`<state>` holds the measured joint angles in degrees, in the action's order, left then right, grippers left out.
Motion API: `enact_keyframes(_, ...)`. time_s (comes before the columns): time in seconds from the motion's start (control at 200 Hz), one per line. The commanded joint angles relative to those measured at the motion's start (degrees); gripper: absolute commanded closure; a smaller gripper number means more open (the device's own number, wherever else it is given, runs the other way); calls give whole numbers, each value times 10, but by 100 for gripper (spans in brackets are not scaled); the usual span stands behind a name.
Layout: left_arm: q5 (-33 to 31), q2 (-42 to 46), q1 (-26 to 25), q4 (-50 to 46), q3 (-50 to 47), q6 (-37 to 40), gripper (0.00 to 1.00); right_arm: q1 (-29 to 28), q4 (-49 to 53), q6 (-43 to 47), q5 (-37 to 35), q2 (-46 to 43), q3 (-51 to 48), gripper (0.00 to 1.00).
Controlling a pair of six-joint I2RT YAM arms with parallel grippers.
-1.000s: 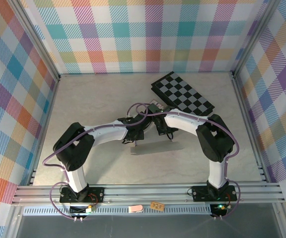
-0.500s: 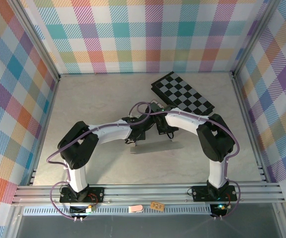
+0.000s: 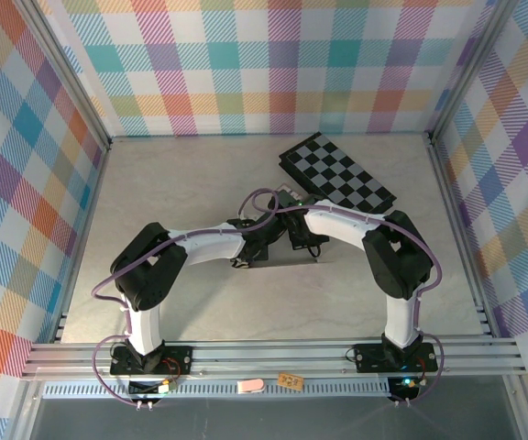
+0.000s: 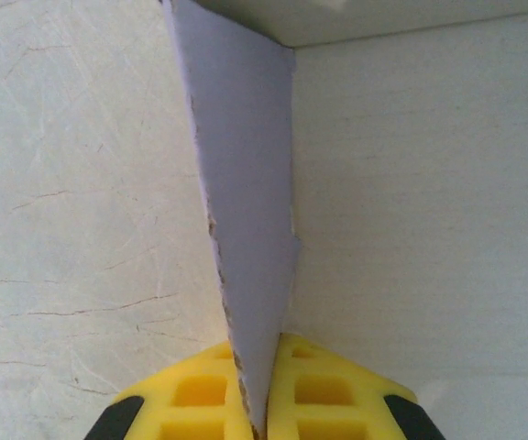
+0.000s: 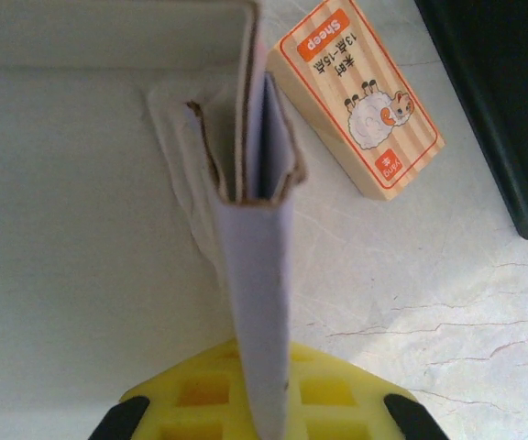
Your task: Fold the paper box
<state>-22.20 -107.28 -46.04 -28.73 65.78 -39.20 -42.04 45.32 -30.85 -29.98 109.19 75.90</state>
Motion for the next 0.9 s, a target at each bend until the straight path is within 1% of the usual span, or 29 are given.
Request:
enact_keyframes(0.0, -62, -29, 18, -129, -38, 16, 100, -10, 35, -5, -40, 4, 3, 100)
enact_keyframes(0.085, -66, -13, 19, -128, -37, 17, 100, -13, 32, -8, -41, -5, -1, 100)
enact_keyframes(0.14, -58, -3, 19, -129, -33, 19, 100, -18, 22, -5, -40, -17, -10, 100)
enact_keyframes(0.15, -56, -1, 20, -128, -32, 20, 97, -19, 21, -5, -40, -19, -11, 100)
enact_keyframes(0.165, -52, 4, 19, -125, -33, 20, 88, -20, 22, -5, -40, -22, -13, 100)
enact_keyframes(0.19, -45, 15, 19, -119, -34, 21, 77, -20, 23, -7, -39, -24, -13, 100)
enact_keyframes(0.23, -36, 38, 19, -110, -38, 19, 64, -22, 24, -11, -40, -27, -16, 100)
enact_keyframes(0.38, 15, 129, 30, -55, -47, 34, 49, -23, 23, -21, -40, -37, -30, 100)
enact_keyframes(0.455, 78, 160, 48, -8, -61, 46, 47, -24, 20, -23, -39, -37, -32, 100)
enact_keyframes(0.595, 146, 168, 72, 14, -73, 63, 47, -24, 20, -22, -38, -33, -26, 100)
enact_keyframes(0.74, 193, 153, 77, 26, -81, 73, 48, -24, 20, -23, -37, -29, -22, 100)
enact_keyframes(0.895, 236, 130, 77, 68, -89, 69, 48, -24, 19, -24, -35, -28, -22, 100)
